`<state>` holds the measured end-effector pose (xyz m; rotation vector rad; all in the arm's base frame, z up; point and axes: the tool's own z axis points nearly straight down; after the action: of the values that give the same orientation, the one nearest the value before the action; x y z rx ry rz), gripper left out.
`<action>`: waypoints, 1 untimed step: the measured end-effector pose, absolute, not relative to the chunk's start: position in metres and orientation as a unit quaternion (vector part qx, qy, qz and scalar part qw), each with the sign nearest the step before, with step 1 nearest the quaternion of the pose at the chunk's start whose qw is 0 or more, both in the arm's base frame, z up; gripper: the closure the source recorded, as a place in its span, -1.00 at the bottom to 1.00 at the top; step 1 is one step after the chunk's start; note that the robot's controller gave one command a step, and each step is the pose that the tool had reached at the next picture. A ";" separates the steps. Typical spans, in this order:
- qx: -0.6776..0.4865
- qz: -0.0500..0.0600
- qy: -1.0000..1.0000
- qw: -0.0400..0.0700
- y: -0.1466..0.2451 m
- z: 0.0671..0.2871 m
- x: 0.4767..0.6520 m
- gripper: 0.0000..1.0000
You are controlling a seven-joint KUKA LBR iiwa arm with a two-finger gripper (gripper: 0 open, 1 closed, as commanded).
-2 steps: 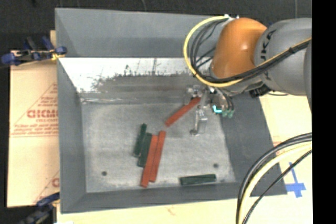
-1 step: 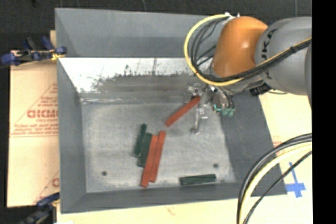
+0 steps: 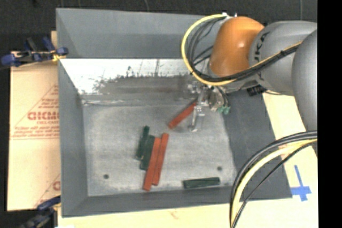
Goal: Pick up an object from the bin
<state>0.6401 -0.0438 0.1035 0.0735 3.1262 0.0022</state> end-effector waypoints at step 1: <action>0.019 -0.001 1.000 0.003 -0.032 0.071 0.631 1.00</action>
Offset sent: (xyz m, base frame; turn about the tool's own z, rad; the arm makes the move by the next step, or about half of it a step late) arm 0.0000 0.0000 0.0000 0.0000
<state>0.6308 -0.0319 0.0712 0.0582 3.1359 -0.0039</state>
